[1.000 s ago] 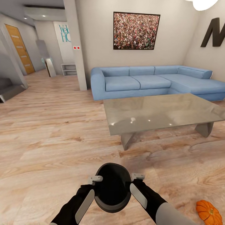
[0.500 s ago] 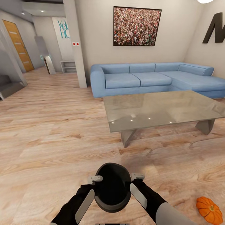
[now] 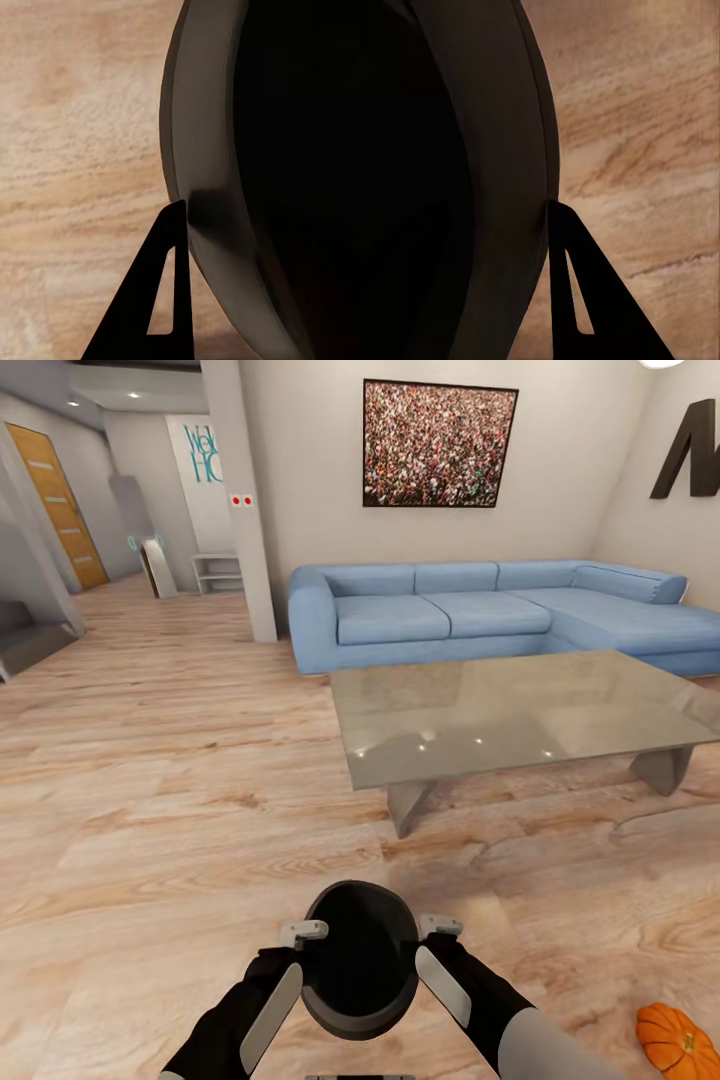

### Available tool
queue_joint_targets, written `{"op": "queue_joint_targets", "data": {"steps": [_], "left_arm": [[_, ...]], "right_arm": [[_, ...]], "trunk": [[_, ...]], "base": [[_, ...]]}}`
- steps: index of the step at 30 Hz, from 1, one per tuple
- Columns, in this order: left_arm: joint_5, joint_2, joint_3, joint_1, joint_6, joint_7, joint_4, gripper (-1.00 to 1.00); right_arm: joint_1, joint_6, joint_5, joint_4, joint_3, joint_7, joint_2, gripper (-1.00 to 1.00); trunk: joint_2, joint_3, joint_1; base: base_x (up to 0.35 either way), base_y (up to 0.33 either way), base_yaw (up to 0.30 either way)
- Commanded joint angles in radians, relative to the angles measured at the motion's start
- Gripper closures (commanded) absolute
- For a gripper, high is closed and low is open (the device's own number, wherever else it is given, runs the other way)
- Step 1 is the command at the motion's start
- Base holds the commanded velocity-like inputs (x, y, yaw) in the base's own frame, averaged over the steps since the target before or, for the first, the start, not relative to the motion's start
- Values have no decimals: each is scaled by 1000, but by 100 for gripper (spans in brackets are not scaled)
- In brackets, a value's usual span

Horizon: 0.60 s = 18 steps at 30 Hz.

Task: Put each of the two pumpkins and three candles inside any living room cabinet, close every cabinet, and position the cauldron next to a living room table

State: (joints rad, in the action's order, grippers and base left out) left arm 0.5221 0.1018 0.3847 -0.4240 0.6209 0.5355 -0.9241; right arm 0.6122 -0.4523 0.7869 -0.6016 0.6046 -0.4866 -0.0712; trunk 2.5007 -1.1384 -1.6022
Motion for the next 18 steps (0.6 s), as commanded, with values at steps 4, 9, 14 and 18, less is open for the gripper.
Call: {"op": "queue_joint_targets", "data": {"steps": [4,9,14,18], "left_arm": [[36,-1,5,-1,-10,-9,-61,100],[36,-1,5,-1,-10,-10,-61,100],[36,-1,4,-1,-10,-9,-61,100],[36,-1,5,-1,-10,-9,-61,100]], "right_arm": [[1,-6,-8,-1,-9,-7,4,100],[1,-6,-8,-1,-9,-7,4,100],[1,-6,-8,-1,-9,-7,4,100],[1,-6,-8,-2,-9,-7,4,100]], "trunk": [[0,-1,0],[0,-1,0],[0,-1,0],[0,-1,0]], "base": [[204,0,0],[205,0,0],[205,0,0],[204,0,0]]}}
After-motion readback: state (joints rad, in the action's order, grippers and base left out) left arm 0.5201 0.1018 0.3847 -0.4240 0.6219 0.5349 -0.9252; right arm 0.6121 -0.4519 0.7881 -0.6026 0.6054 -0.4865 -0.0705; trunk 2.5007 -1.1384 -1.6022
